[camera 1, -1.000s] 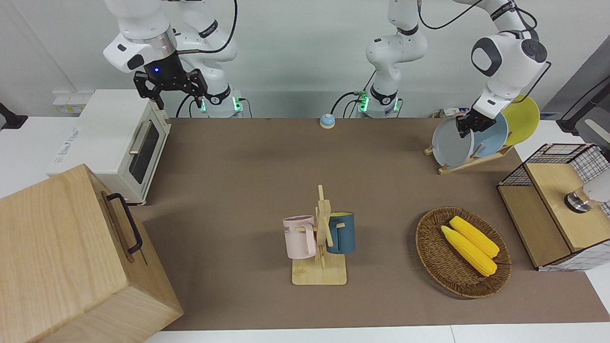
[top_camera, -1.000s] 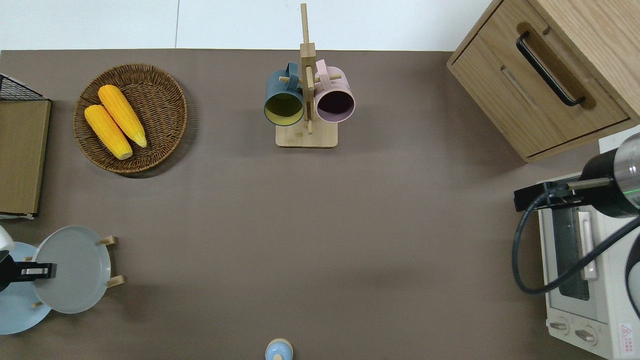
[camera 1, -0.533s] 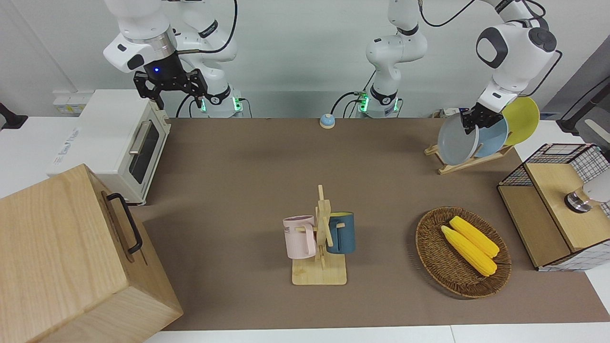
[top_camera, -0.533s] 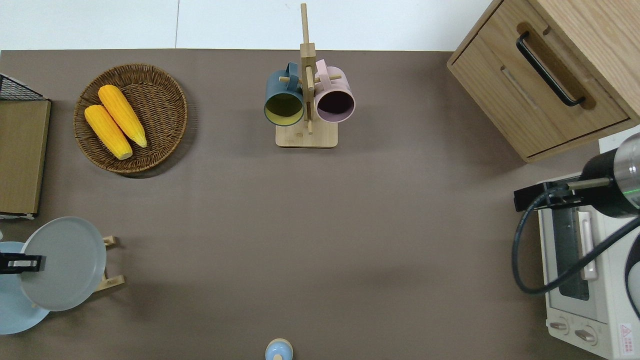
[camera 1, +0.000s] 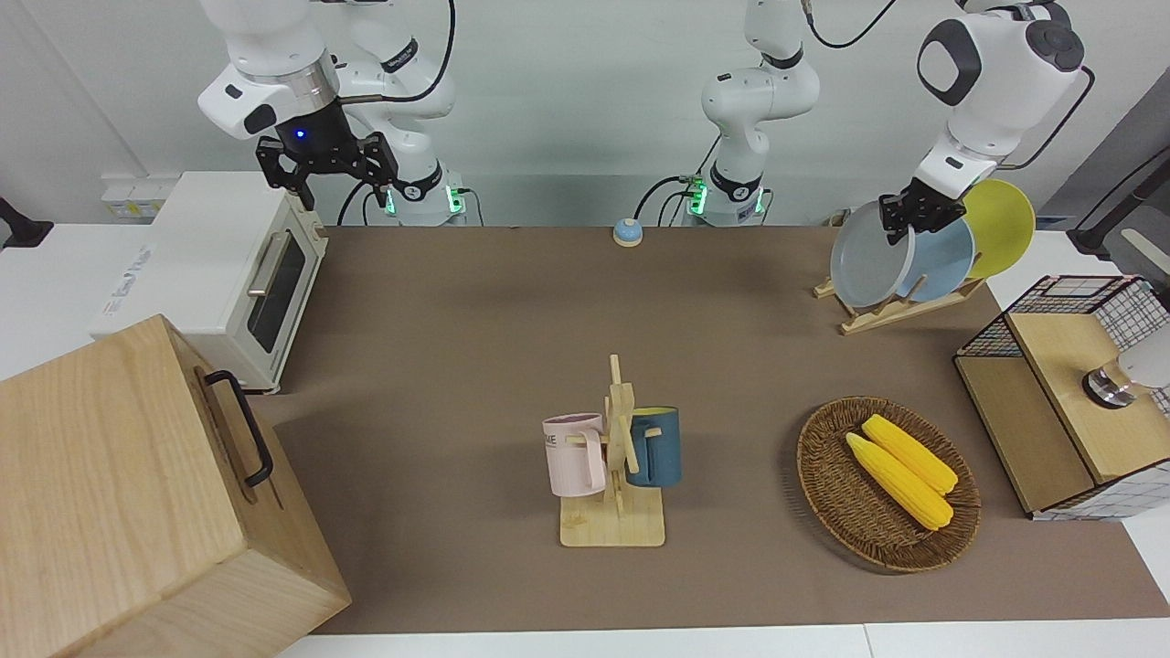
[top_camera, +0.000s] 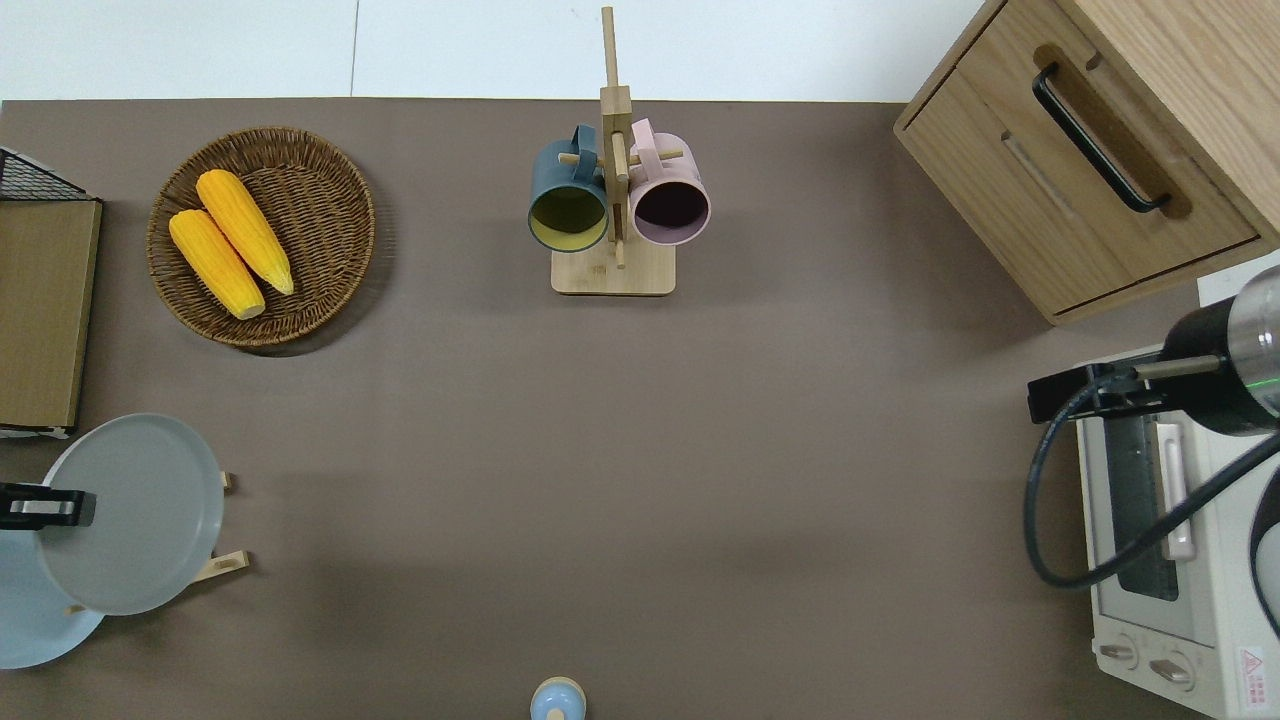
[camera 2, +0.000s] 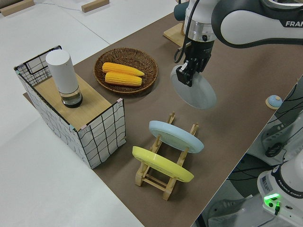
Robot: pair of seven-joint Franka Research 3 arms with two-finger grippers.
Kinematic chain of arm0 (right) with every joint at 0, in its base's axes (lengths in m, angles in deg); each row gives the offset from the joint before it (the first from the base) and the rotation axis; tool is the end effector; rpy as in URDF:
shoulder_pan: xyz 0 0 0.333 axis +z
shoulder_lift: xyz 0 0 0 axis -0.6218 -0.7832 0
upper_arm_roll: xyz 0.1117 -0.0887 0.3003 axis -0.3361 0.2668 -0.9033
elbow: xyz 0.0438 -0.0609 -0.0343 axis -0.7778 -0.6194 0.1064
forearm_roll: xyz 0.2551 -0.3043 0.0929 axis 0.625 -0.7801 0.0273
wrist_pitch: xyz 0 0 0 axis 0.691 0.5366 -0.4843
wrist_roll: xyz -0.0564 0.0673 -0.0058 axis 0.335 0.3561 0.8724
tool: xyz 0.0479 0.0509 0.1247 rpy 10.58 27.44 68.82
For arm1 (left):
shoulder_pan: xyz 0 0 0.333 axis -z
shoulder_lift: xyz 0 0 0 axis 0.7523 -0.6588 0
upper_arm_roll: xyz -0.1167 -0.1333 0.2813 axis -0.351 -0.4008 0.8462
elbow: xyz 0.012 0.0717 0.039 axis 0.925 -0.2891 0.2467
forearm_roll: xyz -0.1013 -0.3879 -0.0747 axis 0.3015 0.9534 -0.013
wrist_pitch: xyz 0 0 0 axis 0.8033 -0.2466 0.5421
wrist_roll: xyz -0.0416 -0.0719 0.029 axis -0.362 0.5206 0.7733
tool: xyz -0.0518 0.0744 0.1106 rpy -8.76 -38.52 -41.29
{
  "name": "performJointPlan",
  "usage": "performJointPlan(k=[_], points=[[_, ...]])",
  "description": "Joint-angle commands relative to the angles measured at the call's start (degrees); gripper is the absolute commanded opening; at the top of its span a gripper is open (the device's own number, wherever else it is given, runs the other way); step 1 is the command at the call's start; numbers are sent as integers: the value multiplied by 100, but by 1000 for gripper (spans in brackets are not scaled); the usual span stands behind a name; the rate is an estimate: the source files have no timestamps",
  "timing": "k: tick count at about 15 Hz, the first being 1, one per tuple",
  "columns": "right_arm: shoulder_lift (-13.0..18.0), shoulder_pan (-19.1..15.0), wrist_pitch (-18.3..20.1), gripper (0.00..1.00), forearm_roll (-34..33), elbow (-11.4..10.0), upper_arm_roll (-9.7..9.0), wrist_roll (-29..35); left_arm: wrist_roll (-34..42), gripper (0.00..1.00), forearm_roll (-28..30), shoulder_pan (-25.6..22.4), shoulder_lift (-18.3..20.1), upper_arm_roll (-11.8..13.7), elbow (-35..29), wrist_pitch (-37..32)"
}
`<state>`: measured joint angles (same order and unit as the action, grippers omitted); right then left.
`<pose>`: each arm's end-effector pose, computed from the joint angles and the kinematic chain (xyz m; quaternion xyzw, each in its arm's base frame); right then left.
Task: Pick gray plate from low plate rack and place it on table with left arm
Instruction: 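Lift the gray plate out of the rack with the left gripper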
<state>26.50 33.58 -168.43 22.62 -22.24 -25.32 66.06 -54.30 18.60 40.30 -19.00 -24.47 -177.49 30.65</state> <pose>0.5416 0.0582 0.6361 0.9991 0.0237 -0.0336 0.0067 0.4749 0.0989 0.5060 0.9982 -0.0330 -0.0473 0.0181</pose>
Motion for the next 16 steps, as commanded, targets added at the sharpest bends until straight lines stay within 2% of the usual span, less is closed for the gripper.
performJointPlan(k=[1, 8, 11, 13, 16], points=[[14, -41, 83, 987, 43, 35, -38, 1, -437, 0, 800, 23, 16, -4, 290, -698], [14, -41, 83, 990, 43, 35, -29, 1, -613, 0, 2093, -30, 210, 40, 176, -1323], [14, -41, 83, 987, 43, 35, -38, 1, -578, 0, 2296, -48, 209, 75, -26, -1289], [14, -41, 83, 987, 43, 35, -38, 1, -395, 0, 2533, -109, 218, 163, -341, -1219], [14, -41, 83, 987, 43, 35, -38, -8, 281, 0, 2666, -231, 218, 198, -798, -1061]])
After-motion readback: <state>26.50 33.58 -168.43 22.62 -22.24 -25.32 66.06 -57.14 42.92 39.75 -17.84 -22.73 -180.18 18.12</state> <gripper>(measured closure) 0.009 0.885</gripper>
